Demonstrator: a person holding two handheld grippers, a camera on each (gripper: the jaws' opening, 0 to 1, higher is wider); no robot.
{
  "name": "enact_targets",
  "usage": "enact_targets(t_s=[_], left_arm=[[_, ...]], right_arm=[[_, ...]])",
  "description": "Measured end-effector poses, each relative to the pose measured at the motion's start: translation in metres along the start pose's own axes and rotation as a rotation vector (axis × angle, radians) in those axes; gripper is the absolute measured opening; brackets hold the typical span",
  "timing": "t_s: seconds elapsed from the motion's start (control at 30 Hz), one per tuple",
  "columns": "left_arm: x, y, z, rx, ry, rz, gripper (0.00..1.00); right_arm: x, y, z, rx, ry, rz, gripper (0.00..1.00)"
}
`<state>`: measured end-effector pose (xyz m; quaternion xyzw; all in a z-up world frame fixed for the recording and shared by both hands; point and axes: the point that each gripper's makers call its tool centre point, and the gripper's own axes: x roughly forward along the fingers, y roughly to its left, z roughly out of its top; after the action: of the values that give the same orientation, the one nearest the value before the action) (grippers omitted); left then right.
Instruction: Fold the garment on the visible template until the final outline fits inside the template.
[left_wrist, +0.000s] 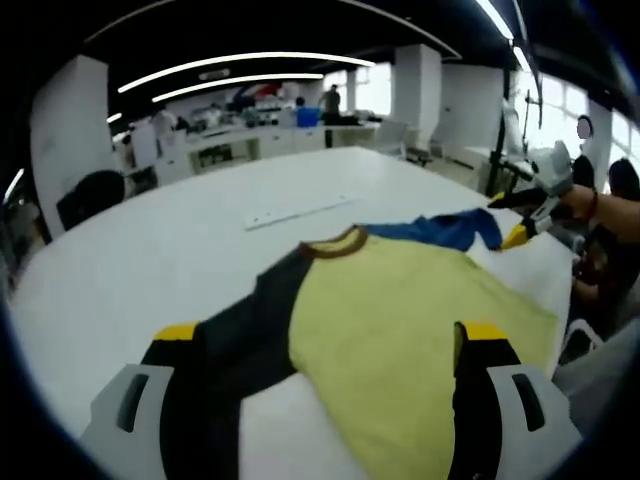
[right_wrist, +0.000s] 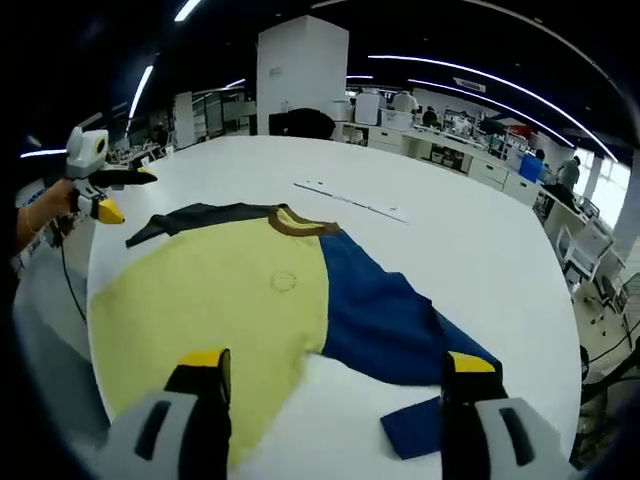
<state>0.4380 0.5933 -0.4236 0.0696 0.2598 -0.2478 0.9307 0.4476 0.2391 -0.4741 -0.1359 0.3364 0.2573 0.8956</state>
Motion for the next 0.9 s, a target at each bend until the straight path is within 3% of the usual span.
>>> enact_targets(t_s=[0.27, 0.53, 0.77, 0.9], left_arm=[[-0.006, -0.006, -0.004, 0.001, -0.009, -0.006, 0.98], [-0.007, -0.009, -0.007, 0.041, -0.003, 0.000, 0.94], [-0.009, -0.005, -0.009, 0.012, -0.006, 0.013, 0.91], [-0.010, -0.004, -0.011, 0.011, 0.000, 0.016, 0.90]], right_arm=[[-0.001, -0.020, -0.034, -0.015, 0.061, -0.043, 0.71], [0.007, -0.033, -0.064, -0.002, 0.120, -0.072, 0.46], [0.013, -0.044, -0.079, -0.029, 0.162, -0.122, 0.31], [0.010, -0.049, -0.075, -0.061, 0.164, -0.161, 0.21]])
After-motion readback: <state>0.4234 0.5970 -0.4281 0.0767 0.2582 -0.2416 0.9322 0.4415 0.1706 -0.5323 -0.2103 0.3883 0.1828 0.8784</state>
